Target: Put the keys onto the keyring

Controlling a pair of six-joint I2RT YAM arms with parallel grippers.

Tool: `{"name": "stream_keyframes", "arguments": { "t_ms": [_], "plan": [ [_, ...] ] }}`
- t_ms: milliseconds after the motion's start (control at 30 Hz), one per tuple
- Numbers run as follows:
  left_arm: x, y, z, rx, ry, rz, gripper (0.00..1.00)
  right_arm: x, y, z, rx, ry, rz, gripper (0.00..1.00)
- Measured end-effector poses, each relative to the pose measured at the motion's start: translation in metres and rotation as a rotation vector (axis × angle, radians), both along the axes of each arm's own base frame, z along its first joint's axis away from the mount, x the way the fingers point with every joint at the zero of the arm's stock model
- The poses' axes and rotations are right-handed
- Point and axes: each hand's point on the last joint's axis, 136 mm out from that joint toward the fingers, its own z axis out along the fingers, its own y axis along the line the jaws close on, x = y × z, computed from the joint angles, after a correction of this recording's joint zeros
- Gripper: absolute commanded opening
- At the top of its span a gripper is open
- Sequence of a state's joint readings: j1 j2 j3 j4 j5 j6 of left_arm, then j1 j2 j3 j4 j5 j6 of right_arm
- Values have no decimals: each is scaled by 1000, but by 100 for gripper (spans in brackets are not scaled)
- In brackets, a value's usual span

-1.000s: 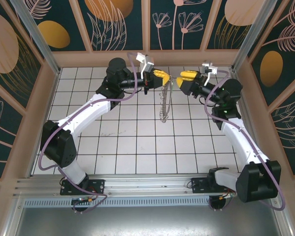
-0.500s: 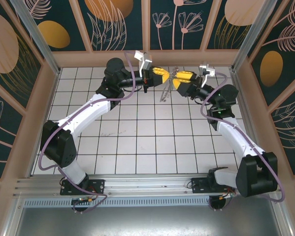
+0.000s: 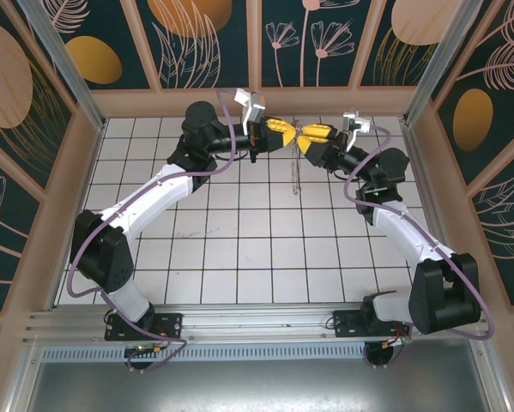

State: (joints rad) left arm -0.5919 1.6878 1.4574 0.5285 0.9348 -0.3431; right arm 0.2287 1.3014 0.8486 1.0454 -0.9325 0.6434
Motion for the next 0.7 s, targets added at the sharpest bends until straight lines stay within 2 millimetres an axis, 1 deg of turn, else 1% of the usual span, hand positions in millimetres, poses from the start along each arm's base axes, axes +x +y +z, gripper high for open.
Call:
{"name": "stream_keyframes", "arguments": {
  "t_ms": [300, 400, 600, 700],
  "plan": [
    [0, 0, 0, 0, 0, -1, 0, 0, 3, 6, 4, -17, 8, 38],
    [0, 0, 0, 0, 0, -1, 0, 0, 3, 8, 7, -21, 6, 29],
    [1, 0, 0, 0, 3, 3, 0, -2, 5, 13, 12, -38, 11, 1],
    [2, 1, 0, -1, 3, 8, 0, -2, 5, 13, 11, -43, 9, 0]
  ]
}}
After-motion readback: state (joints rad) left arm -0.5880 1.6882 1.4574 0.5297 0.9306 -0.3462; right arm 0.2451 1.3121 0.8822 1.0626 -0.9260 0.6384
